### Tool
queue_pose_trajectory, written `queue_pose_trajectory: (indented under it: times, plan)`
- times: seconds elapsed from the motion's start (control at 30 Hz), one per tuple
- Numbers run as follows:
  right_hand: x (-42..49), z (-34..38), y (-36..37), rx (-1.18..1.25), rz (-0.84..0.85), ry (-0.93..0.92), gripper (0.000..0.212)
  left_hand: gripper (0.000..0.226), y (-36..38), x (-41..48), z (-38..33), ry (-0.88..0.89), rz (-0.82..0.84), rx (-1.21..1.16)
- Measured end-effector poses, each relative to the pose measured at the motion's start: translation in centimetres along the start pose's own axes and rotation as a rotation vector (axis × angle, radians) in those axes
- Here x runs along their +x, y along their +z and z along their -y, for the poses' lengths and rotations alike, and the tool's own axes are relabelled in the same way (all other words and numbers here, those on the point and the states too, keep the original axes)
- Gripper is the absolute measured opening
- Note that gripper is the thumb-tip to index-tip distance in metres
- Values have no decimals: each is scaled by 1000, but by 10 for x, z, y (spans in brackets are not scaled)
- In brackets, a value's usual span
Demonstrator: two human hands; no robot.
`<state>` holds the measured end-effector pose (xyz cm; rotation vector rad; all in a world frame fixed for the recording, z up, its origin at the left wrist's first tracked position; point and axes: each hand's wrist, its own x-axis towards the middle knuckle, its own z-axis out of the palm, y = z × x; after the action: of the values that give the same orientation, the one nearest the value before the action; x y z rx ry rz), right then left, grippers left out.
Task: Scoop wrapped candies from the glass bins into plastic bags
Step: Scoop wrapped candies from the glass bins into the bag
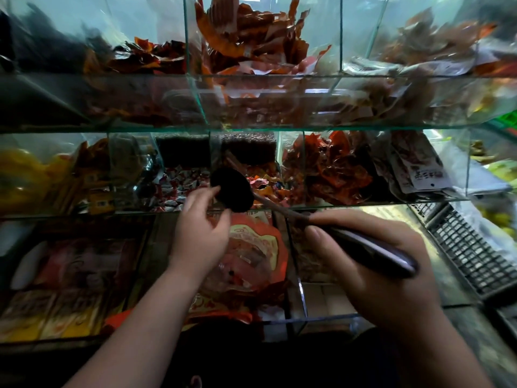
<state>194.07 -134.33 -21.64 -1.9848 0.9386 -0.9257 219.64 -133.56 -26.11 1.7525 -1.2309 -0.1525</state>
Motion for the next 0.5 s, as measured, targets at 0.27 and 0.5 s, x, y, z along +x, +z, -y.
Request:
queue_pose_trajectory:
  times: [0.27, 0.5]
  plan:
    - [-32, 48, -32, -200, 27, -365, 11, 42, -12, -70, 46, -476, 308, 157]
    - [-2, -15, 21, -252, 208, -132, 18, 33, 4, -70, 16, -234, 157, 86]
